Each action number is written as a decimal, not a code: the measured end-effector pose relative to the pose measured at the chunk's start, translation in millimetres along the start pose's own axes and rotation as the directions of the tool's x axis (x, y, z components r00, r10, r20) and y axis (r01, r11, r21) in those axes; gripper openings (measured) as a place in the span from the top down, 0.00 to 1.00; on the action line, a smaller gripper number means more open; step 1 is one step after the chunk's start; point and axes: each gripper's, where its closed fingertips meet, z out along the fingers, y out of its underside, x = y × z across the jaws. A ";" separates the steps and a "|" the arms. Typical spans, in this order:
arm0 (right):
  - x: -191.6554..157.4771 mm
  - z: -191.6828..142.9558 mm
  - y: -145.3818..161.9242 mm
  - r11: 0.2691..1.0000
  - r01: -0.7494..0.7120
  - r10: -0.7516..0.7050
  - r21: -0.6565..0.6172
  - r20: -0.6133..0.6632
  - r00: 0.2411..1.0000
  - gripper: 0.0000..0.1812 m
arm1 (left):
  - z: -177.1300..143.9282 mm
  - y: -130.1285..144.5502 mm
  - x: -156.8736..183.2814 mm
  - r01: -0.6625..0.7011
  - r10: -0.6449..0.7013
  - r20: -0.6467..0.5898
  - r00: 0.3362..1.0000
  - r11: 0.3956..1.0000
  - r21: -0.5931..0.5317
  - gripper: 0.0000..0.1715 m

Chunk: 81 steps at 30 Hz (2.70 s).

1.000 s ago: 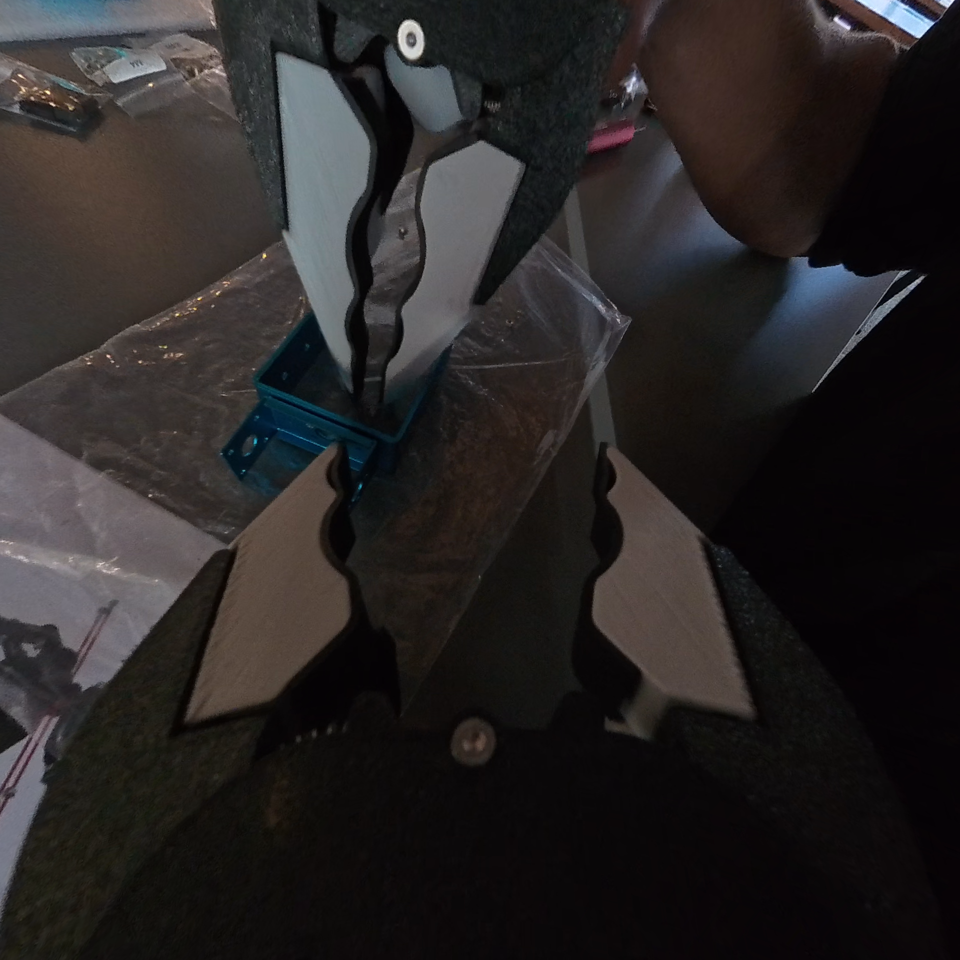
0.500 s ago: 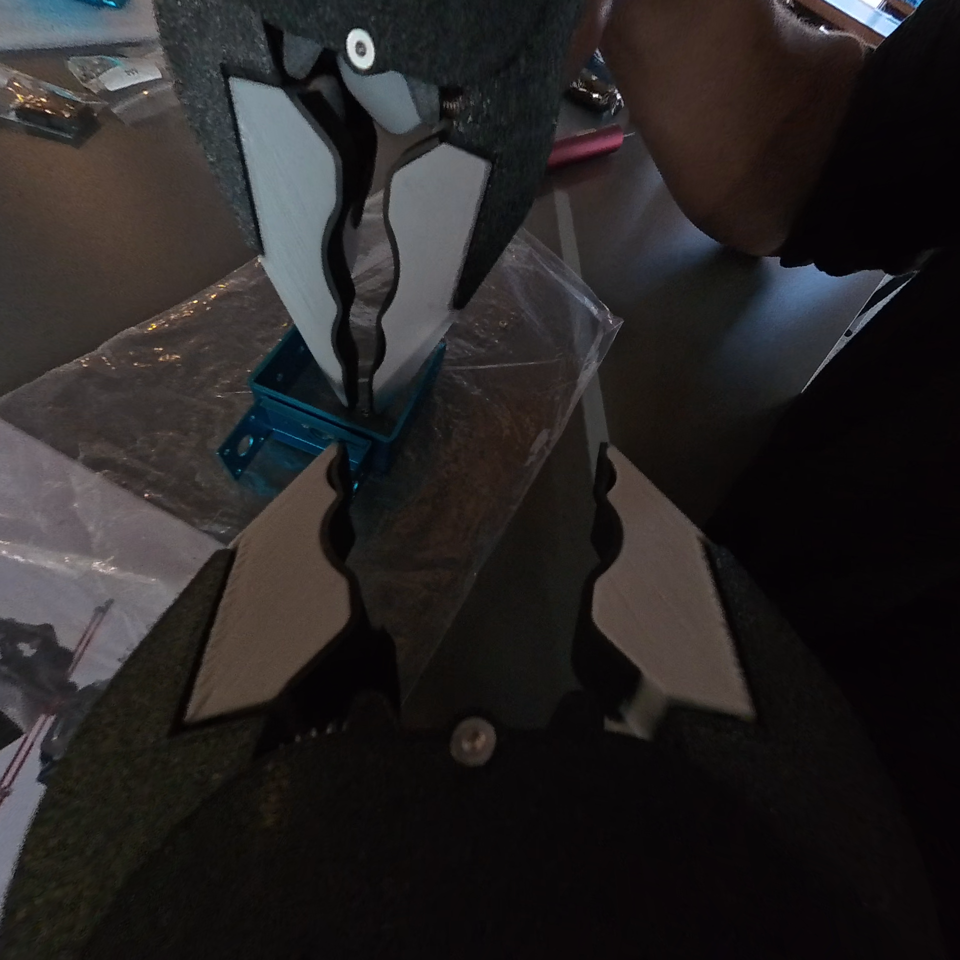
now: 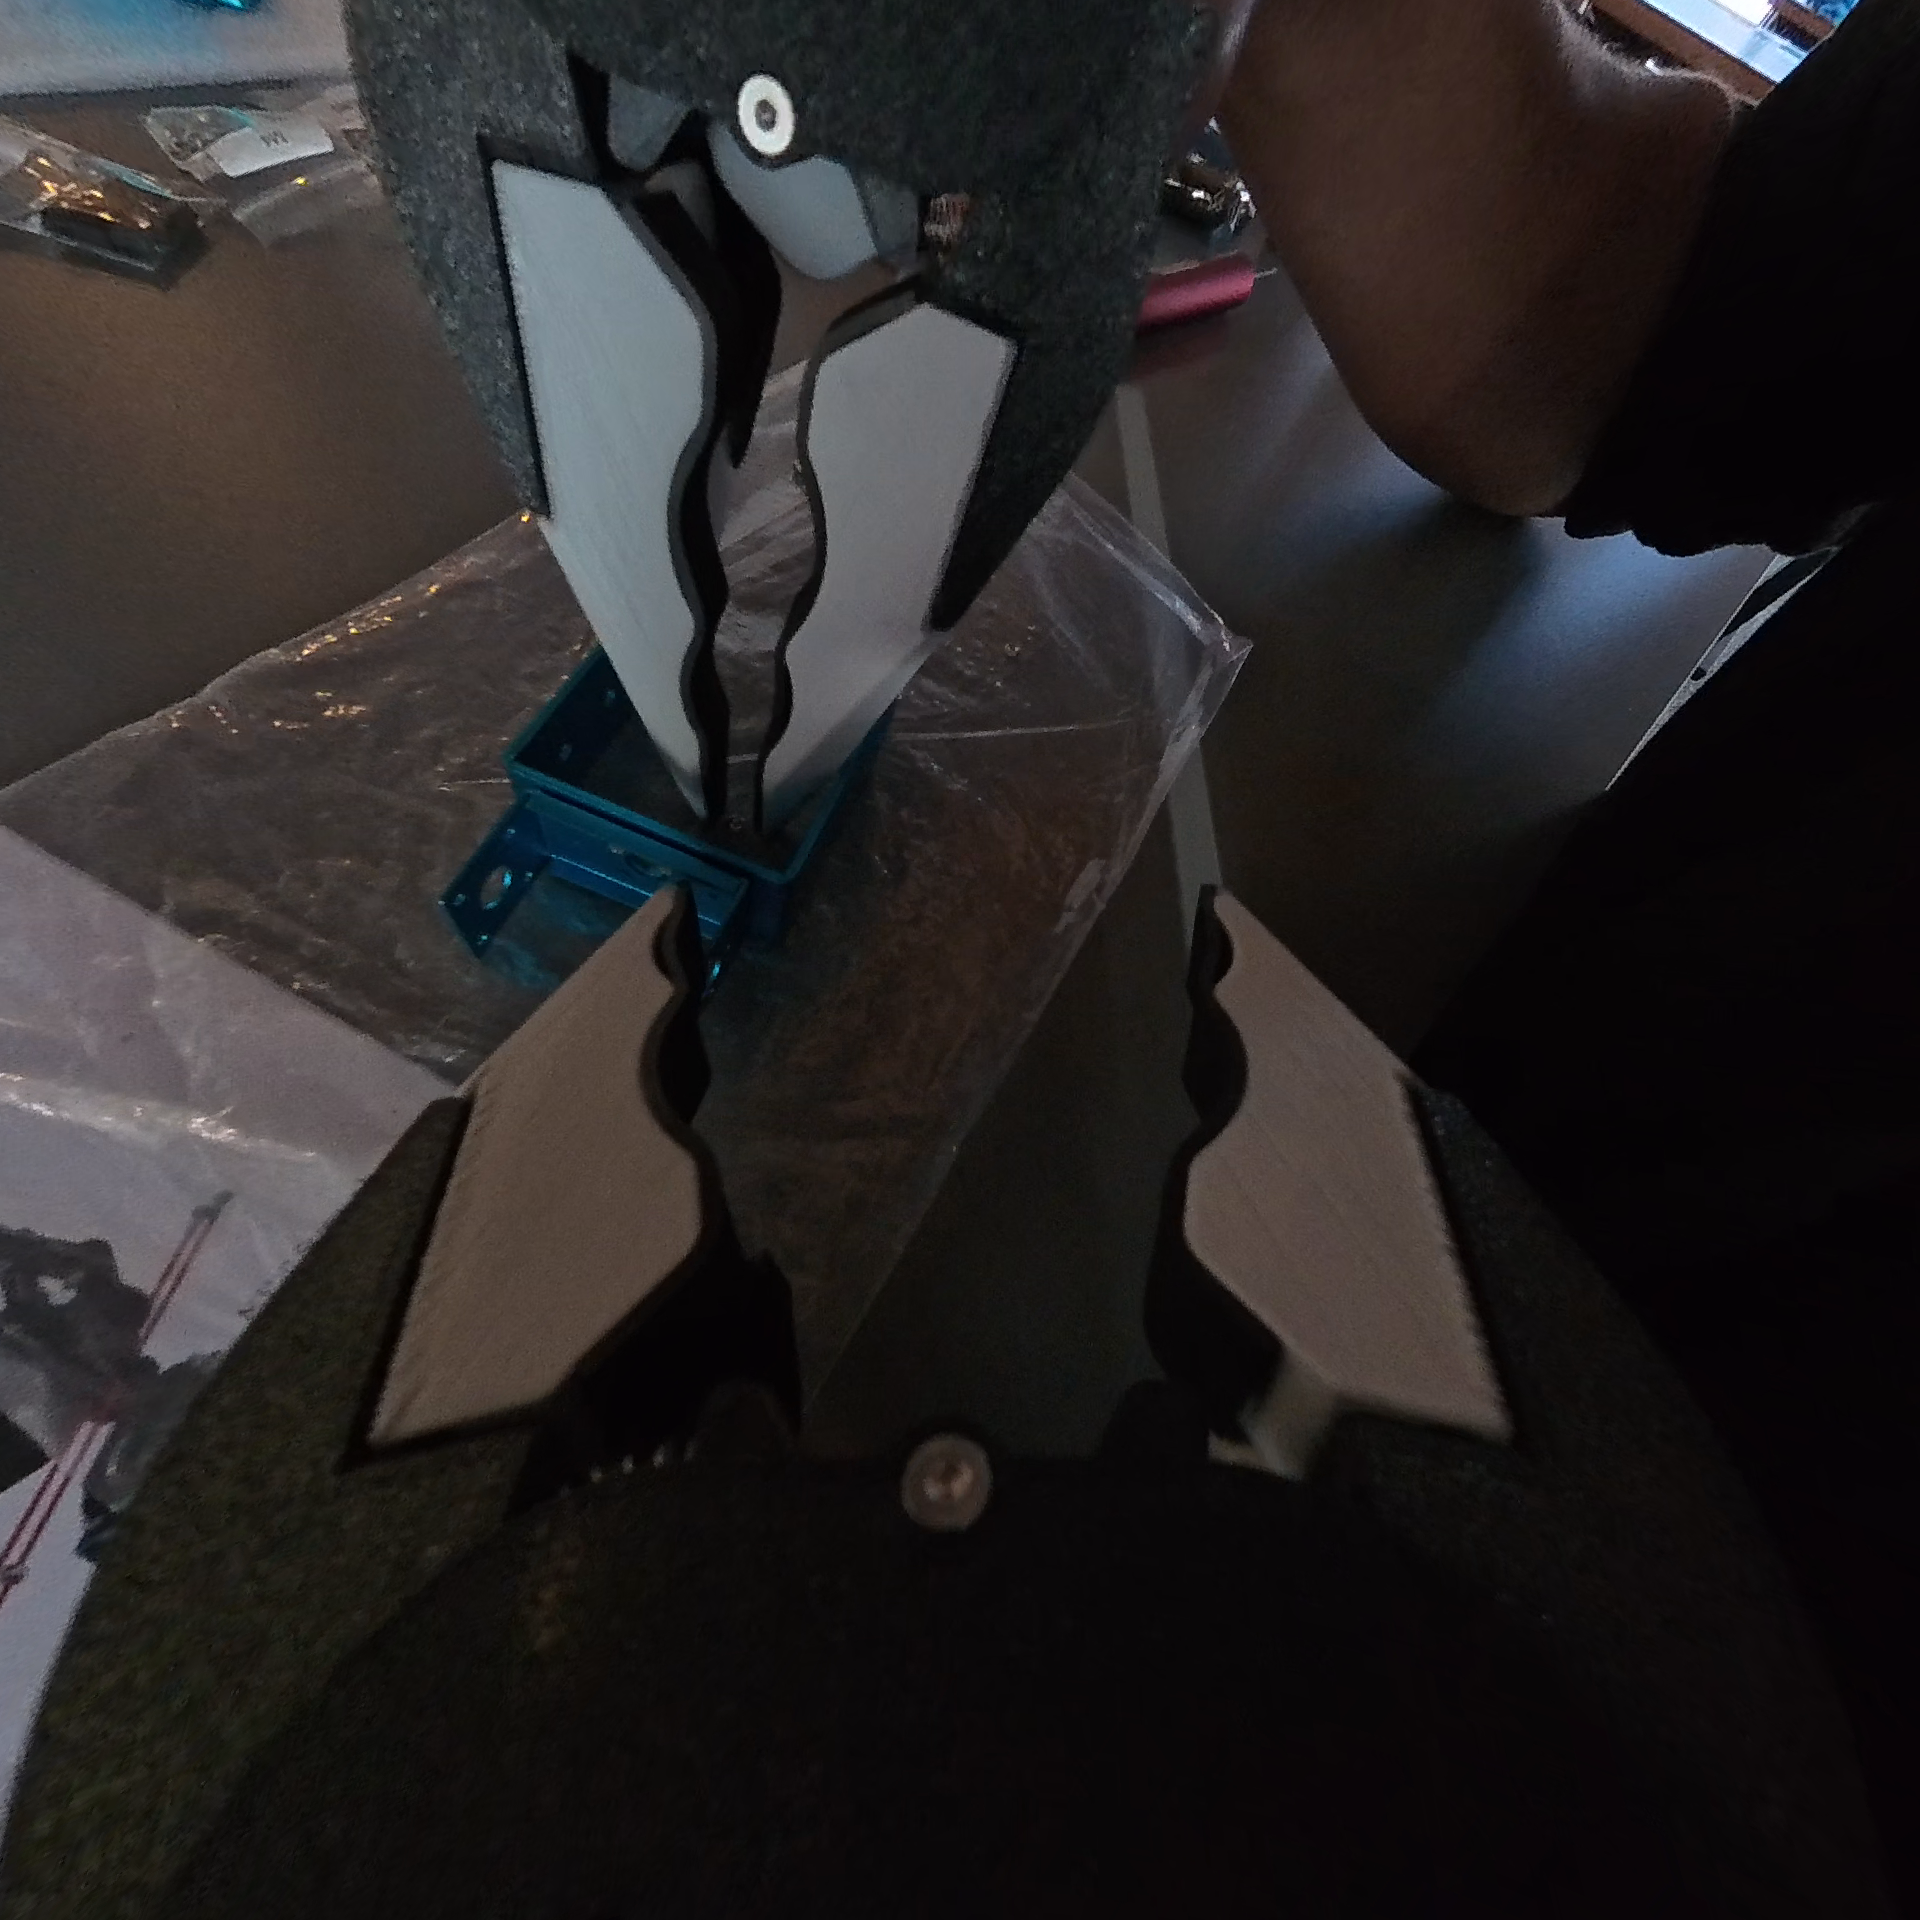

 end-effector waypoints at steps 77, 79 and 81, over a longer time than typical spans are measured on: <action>-0.8 -10.4 -21.4 0.757 -0.434 0.352 0.489 0.254 0.901 0.97 | 10.1 5.3 -2.9 -0.035 0.037 0.031 0.999 0.996 -0.077 0.44; -1.4 -10.3 -21.3 0.759 -0.432 0.350 0.488 0.254 0.902 0.97 | 10.1 5.3 -2.9 -0.035 0.038 0.032 0.999 0.996 -0.076 0.44; -1.9 -10.4 -21.6 0.760 -0.428 0.347 0.489 0.252 0.904 0.97 | 9.9 5.5 -2.9 -0.036 0.038 0.033 0.999 0.996 -0.077 0.44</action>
